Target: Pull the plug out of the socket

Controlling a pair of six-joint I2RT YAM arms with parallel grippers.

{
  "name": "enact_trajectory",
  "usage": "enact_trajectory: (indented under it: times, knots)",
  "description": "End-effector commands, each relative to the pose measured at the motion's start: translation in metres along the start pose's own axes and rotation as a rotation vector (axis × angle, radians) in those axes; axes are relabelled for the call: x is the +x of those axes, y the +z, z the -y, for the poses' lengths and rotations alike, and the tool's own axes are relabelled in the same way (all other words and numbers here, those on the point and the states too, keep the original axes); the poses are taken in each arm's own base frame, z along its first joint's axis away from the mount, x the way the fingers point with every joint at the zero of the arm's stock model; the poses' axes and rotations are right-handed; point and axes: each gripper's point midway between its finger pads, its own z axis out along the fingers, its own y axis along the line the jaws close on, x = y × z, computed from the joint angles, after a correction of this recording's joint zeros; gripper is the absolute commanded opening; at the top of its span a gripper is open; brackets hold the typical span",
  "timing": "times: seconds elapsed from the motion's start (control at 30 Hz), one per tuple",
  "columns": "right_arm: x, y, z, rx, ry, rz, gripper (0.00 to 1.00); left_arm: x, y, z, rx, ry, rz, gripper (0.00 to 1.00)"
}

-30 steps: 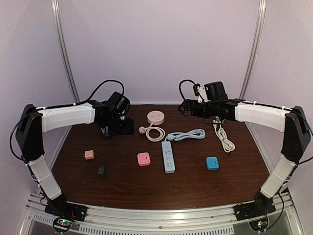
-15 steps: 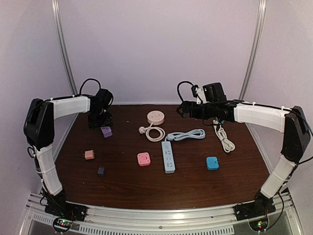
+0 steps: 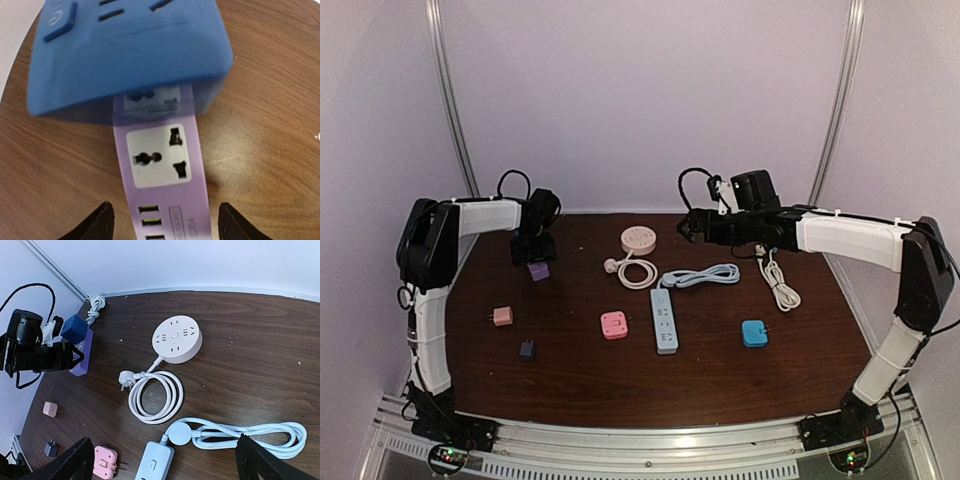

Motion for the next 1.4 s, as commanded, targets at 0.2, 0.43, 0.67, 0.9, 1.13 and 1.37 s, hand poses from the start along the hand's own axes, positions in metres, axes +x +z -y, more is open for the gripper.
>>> enact_trajectory:
  times: [0.2, 0.43, 0.67, 0.9, 1.13, 1.37]
  knots:
    - [-0.002, -0.009, -0.016, -0.028, -0.009, 0.014, 0.99, -0.008, 0.021, 0.005, 0.005, -0.074, 0.001, 0.59]
    - [0.001, -0.006, -0.016, -0.028, -0.011, 0.010, 0.99, 0.008, 0.019, 0.008, 0.074, -0.085, -0.022, 0.49]
    - [-0.001, 0.001, -0.017, -0.027, -0.013, 0.015, 0.99, 0.028, 0.007, 0.016, 0.140, -0.048, -0.042, 0.44]
    - [-0.001, 0.008, -0.021, -0.029, -0.020, 0.018, 0.99, 0.074, -0.024, 0.035, 0.180, 0.074, -0.063, 0.44]
    - [0.001, 0.017, -0.027, -0.035, -0.035, 0.010, 0.99, 0.141, -0.051, 0.051, 0.201, 0.191, -0.104, 0.43]
    - [0.007, 0.028, -0.036, -0.052, -0.044, -0.004, 0.99, 0.203, -0.083, 0.067, 0.254, 0.287, -0.139, 0.43]
